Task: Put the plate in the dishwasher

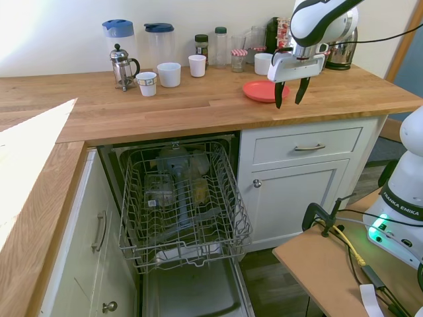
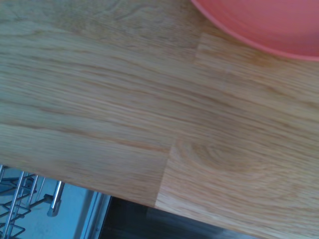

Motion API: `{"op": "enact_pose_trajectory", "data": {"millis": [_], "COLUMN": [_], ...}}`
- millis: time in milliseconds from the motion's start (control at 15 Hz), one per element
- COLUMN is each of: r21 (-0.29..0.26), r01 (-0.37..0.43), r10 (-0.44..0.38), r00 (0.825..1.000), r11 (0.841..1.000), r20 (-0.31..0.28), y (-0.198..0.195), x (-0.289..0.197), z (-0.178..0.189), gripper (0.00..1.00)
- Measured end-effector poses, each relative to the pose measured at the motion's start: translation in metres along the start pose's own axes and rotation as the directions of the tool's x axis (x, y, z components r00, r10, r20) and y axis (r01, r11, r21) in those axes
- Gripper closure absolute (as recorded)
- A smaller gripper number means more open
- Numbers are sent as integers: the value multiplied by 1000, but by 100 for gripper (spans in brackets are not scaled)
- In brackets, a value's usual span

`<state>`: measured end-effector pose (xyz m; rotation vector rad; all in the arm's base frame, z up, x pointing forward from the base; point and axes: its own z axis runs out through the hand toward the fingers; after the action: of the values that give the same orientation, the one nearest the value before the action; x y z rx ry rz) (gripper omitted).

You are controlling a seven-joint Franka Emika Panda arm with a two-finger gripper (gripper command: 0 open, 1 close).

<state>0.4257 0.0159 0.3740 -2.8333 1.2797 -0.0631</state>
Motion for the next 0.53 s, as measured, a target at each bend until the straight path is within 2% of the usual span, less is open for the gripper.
{"op": "enact_pose_trajectory", "data": {"millis": [333, 533], "r21": [-3, 32], "r01": [0, -59], "r10": [0, 59], "r00": [1000, 998], "r11": [1000, 998], "r20": [-11, -8], "y": [-8, 6], "x": [-5, 24], "z": [-3, -18], "gripper": [0, 0]}}
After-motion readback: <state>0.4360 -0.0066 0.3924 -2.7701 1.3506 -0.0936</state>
